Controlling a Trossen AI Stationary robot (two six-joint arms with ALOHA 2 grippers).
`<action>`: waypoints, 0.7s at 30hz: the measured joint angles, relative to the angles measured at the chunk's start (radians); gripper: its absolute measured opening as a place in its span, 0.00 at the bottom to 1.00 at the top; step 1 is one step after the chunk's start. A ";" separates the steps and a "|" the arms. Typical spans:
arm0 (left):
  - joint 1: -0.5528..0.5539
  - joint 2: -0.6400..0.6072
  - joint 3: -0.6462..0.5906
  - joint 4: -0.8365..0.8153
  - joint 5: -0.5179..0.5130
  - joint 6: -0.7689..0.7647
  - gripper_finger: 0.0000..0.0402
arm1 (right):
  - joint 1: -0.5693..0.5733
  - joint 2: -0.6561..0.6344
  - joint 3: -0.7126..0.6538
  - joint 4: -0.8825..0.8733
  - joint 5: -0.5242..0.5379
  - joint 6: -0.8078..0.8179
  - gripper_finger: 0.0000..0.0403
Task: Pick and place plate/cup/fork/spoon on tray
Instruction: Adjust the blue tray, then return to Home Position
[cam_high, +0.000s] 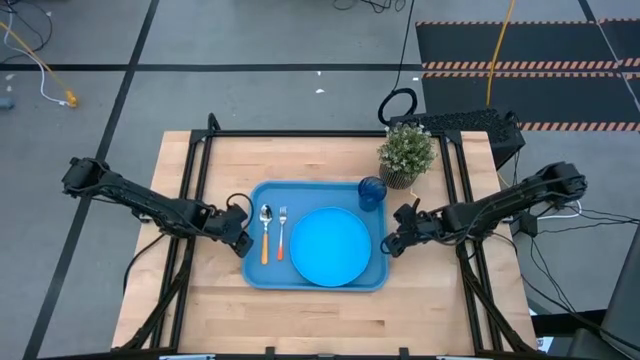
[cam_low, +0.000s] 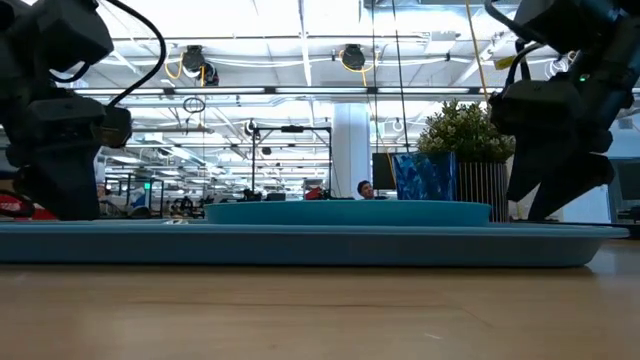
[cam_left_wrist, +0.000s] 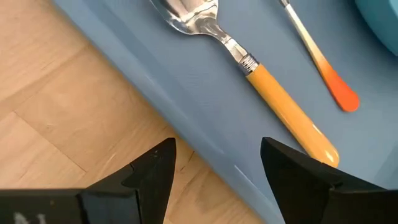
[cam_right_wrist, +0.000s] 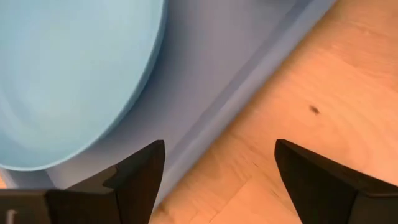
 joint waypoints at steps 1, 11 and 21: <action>0.000 0.000 0.000 0.003 0.000 -0.001 0.59 | 0.000 -0.011 0.000 -0.008 0.000 0.000 0.74; -0.007 -0.001 0.003 0.072 0.010 -0.015 0.59 | 0.000 -0.076 0.000 -0.084 0.001 0.000 0.74; -0.053 -0.002 0.003 0.068 0.012 -0.063 0.59 | 0.000 -0.094 0.001 -0.086 0.006 -0.007 0.74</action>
